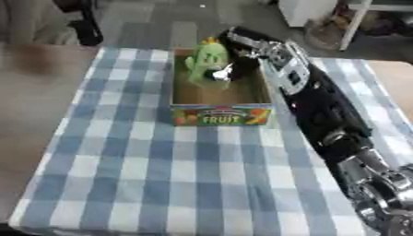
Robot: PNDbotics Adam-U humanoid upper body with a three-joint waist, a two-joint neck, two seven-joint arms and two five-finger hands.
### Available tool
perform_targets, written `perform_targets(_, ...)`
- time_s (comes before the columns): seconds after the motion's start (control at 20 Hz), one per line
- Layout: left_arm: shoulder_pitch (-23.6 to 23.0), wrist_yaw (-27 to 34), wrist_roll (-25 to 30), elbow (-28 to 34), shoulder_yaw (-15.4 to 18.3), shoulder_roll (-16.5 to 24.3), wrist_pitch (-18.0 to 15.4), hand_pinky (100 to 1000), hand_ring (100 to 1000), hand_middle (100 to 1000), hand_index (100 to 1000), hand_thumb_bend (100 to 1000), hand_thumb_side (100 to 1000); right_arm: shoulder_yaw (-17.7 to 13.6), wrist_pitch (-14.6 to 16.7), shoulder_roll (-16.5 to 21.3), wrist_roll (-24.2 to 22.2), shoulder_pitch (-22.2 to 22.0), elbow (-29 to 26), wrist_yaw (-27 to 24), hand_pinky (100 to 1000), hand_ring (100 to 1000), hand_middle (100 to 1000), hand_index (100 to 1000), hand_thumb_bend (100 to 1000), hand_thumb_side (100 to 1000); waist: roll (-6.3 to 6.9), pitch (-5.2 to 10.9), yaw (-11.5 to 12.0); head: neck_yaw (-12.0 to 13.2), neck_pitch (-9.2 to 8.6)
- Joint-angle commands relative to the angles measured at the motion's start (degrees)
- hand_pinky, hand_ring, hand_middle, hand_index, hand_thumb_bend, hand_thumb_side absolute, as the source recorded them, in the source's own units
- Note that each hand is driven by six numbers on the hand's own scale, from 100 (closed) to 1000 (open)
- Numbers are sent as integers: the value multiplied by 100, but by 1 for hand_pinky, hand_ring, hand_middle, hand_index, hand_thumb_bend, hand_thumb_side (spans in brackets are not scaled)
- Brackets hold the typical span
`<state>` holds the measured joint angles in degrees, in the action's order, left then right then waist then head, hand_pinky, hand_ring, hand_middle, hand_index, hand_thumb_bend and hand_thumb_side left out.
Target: Pick up objects on the table and place them in the box.
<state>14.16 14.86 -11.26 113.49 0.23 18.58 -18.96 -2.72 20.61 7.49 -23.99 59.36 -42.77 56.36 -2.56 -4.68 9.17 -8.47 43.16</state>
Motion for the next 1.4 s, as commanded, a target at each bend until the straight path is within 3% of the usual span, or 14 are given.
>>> perform_targets(0.05,87,26,31,111,-7,40,-4,637,543,590,717,100,603,-22,-155,-104,455,185,292,844,372,325,260,323,446,412,35,49,8,-35,-75)
perform_targets(0.3,111,34,36,111,-6,36,-10,637,543,590,718,100,604,-138,-632,-271,1574,167,646,1810,378,345,281,359,437,390,37,24,25,-47,-100)
perform_targets(0.4,116,34,38,111,-8,33,-8,637,543,590,718,100,604,-183,-846,-300,2002,165,748,2031,414,408,350,443,436,374,34,19,29,-50,-100)
perform_targets(0.5,119,34,39,111,-7,32,-8,637,543,589,718,100,604,-194,-984,-311,2309,171,852,2196,494,524,501,597,435,368,30,16,30,-51,-105)
perform_targets(0.6,119,33,38,111,-7,33,-8,637,543,589,718,100,604,-188,-1022,-302,2445,188,924,2315,680,757,788,785,432,332,27,13,24,-47,-107)
perform_targets(0.65,119,32,39,111,-7,33,-7,637,543,589,718,100,605,-185,-1014,-296,2440,194,954,2359,773,840,883,859,427,282,25,11,19,-45,-106)
perform_targets(0.7,117,30,39,111,-7,32,-5,637,542,589,718,100,605,-179,-987,-288,2365,202,985,2391,837,900,939,905,421,236,23,10,14,-43,-104)
perform_targets(0.75,115,28,38,111,-7,32,-2,637,542,589,718,100,605,-181,-964,-277,2286,212,985,2409,879,946,982,941,426,269,21,8,9,-42,-103)
perform_targets(0.95,109,18,33,111,-1,28,2,637,542,590,718,100,606,-228,-960,-226,2232,217,793,2381,912,973,1000,964,436,373,13,4,0,-28,-107)
perform_targets(1.2,99,7,19,111,9,26,6,637,542,589,718,100,607,-268,-1026,-132,2675,187,457,2119,893,955,993,956,549,403,0,6,-26,-7,-107)
perform_targets(1.4,93,1,13,111,13,27,9,637,542,589,718,100,607,-270,-1044,-52,2970,143,264,1793,875,939,978,950,568,380,-10,11,-53,1,-102)
